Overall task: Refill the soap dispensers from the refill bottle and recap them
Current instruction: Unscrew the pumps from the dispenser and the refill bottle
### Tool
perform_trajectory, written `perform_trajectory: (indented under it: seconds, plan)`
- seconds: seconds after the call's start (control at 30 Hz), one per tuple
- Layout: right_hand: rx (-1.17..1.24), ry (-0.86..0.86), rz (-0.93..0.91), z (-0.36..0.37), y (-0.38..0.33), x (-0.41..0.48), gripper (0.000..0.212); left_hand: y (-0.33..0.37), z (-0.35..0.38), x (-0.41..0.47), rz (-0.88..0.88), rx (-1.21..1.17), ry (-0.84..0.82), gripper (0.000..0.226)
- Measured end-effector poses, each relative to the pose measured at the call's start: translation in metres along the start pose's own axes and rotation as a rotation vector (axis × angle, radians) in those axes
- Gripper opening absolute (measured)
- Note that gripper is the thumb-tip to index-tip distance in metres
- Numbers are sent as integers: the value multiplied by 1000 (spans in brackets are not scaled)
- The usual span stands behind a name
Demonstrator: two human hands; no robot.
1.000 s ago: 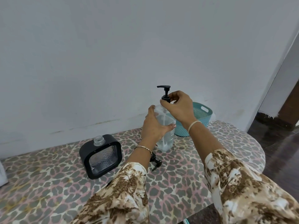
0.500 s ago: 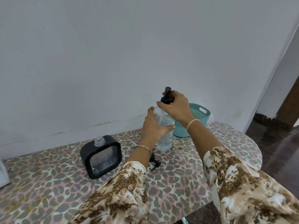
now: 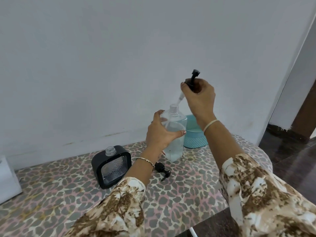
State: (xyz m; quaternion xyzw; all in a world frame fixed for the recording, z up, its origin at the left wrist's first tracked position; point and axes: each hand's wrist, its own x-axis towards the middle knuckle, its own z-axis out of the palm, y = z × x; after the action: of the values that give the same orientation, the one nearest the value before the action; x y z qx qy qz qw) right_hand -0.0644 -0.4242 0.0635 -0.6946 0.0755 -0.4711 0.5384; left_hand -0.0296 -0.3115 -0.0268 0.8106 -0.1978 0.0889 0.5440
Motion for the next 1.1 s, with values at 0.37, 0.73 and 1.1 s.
perform_trajectory:
  seconds: [0.37, 0.73, 1.1]
  plan:
    - [433, 228, 129, -27, -40, -18, 26, -8, -55, -49, -32, 14, -28, 102]
    - [576, 289, 323, -34, -9, -44, 30, -41, -82, -79, -119, 14, 1, 107]
    - [629, 455, 508, -40, 34, -55, 20, -50, -86, -82, -114, -32, -15, 108]
